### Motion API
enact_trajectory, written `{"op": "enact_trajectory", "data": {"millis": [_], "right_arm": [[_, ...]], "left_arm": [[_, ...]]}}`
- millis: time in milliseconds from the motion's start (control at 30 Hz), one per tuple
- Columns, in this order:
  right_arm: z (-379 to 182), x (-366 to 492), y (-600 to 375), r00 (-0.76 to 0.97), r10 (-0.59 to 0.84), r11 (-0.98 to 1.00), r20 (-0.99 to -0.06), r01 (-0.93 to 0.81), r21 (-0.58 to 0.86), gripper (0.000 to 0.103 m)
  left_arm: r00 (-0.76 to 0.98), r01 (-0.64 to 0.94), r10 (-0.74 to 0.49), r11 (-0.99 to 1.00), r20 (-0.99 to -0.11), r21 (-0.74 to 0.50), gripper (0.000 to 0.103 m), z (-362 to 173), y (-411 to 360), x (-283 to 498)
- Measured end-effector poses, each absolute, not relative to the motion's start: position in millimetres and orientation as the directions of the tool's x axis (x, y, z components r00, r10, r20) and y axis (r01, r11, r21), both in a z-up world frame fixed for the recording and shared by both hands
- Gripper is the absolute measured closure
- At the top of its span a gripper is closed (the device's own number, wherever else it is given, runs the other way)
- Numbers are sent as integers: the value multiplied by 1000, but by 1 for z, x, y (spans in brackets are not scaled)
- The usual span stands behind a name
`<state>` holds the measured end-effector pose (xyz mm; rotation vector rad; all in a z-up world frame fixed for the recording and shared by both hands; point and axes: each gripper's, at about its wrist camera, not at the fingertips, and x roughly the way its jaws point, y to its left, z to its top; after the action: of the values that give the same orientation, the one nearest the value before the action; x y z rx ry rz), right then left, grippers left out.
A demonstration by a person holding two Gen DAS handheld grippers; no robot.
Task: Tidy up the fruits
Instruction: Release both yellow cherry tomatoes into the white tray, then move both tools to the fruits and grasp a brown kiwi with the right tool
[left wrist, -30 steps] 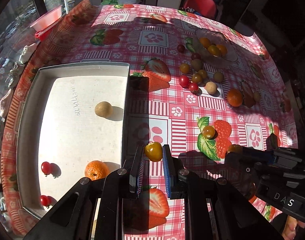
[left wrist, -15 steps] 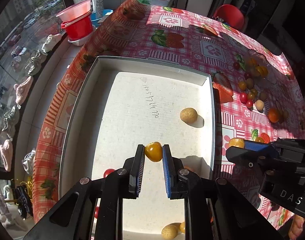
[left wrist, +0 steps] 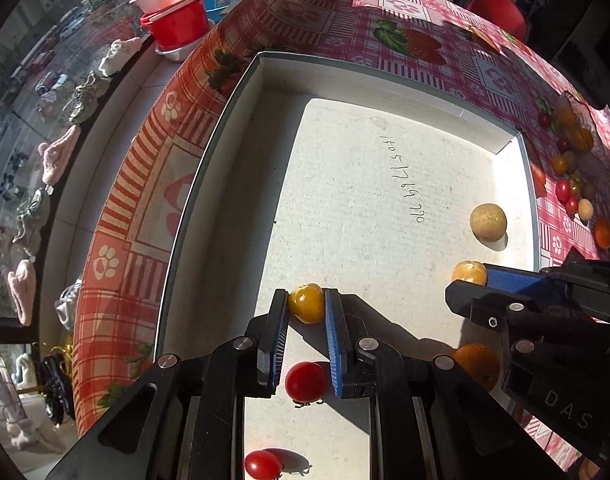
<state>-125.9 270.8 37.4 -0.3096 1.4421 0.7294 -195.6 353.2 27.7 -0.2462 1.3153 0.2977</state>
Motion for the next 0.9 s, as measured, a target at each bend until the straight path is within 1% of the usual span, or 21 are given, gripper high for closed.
{"op": "enact_trajectory", "data": {"millis": [100, 133, 167, 200, 233, 267, 333, 367, 400, 433, 467, 500, 533, 567, 733, 900], "right_arm": [[32, -129, 272, -43, 253, 749, -966, -624, 224, 79], [32, -130, 272, -41, 252, 747, -967, -627, 221, 79], [32, -130, 273, -39, 249, 744, -968, -632, 217, 79], [32, -132, 274, -38, 248, 742, -968, -635, 215, 79], [32, -131, 272, -32, 245, 745, -969, -634, 209, 79], [32, -131, 272, -40, 253, 746, -967, -628, 221, 78], [33, -130, 271, -46, 258, 750, -965, -620, 230, 69], [33, -128, 269, -42, 254, 753, -966, -618, 225, 60], [34, -126, 267, -45, 259, 756, -965, -612, 232, 54], [38, -126, 263, -59, 287, 753, -956, -603, 263, 52], [41, -126, 260, -64, 302, 753, -951, -595, 279, 46], [45, -127, 257, -66, 324, 749, -944, -592, 299, 36], [51, -128, 254, -65, 346, 742, -936, -591, 316, 28], [56, -130, 252, -52, 353, 743, -934, -592, 313, 17], [73, -140, 231, -17, 372, 765, -928, -560, 317, 17], [69, -140, 186, -10, 344, 823, -939, -477, 307, 17]], "left_arm": [[218, -338, 82, 941, -973, 3, 83, 28, 351, -195], [217, -340, 81, 941, -973, 3, 81, 28, 352, -195], [215, -341, 69, 940, -974, -9, 63, 28, 352, -194], [204, -353, 84, 936, -975, 7, 55, 27, 353, -194], [195, -366, 113, 930, -974, 35, 43, 27, 354, -195], [199, -373, 123, 927, -972, 41, 38, 27, 356, -196], [192, -382, 112, 923, -975, 31, 38, 27, 359, -199], [182, -384, 114, 923, -977, 36, 38, 27, 359, -200], [177, -383, 122, 923, -977, 46, 38, 27, 358, -201], [177, -381, 130, 923, -976, 54, 38, 29, 357, -202], [178, -379, 137, 923, -974, 61, 38, 30, 356, -203], [179, -376, 137, 925, -974, 61, 38, 32, 354, -205], [179, -374, 139, 925, -974, 63, 38, 34, 352, -206], [178, -370, 143, 926, -974, 68, 38, 37, 348, -208], [190, -335, 138, 940, -972, 67, 38, 50, 321, -212], [194, -267, 121, 961, -974, 67, 38, 61, 280, -213]]}}
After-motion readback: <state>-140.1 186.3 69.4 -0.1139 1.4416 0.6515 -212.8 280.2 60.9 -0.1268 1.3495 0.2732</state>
